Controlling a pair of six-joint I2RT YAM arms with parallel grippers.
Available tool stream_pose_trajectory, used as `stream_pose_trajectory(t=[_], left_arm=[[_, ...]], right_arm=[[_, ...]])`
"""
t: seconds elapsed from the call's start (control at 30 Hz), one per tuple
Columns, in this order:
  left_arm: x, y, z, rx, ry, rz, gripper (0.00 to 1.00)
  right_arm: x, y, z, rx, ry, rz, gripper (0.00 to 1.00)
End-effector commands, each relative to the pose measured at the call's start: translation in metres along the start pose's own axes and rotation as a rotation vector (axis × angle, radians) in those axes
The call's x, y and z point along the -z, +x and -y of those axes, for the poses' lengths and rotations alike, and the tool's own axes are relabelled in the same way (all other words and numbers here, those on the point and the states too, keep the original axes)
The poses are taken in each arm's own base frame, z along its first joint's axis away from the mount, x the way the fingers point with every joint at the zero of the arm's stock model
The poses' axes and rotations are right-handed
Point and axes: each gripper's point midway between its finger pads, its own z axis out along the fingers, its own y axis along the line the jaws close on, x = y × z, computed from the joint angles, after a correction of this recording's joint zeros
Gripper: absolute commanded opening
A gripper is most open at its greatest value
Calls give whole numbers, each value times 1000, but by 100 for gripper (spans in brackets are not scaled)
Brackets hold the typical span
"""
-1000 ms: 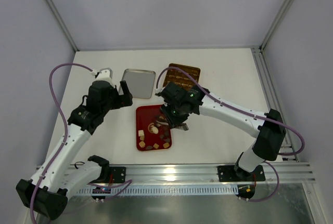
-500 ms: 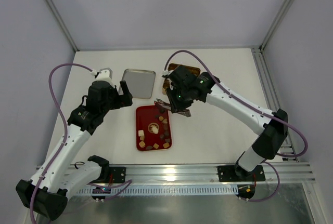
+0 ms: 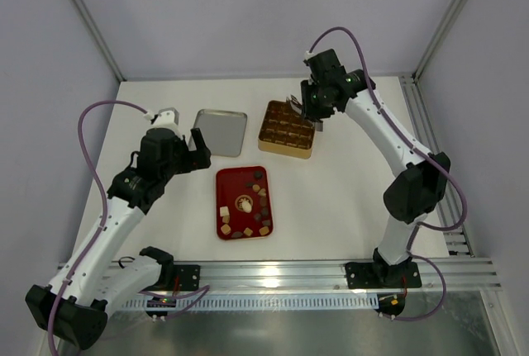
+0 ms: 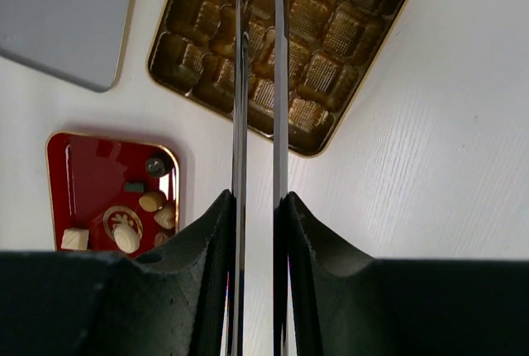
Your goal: Pack the chocolate
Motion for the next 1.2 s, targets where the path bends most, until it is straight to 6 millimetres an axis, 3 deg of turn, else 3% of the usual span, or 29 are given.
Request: stream_pose_trajectory(t=[0.0,0.2,0.57,1.17], left_arm=[[5,-14,5,6,20,44,100],[4,-12,5,3,19,36,100],[4,-12,5,6,17,38,100],[4,-13,3,6,10,41,100]], right_arm=[[-11,-31,7,-8,15,66,31],[-35,-41,9,-10,25,61,31],[-58,-30,8,-18,23,19,32],[-68,-31,3,-19,6,13,40]])
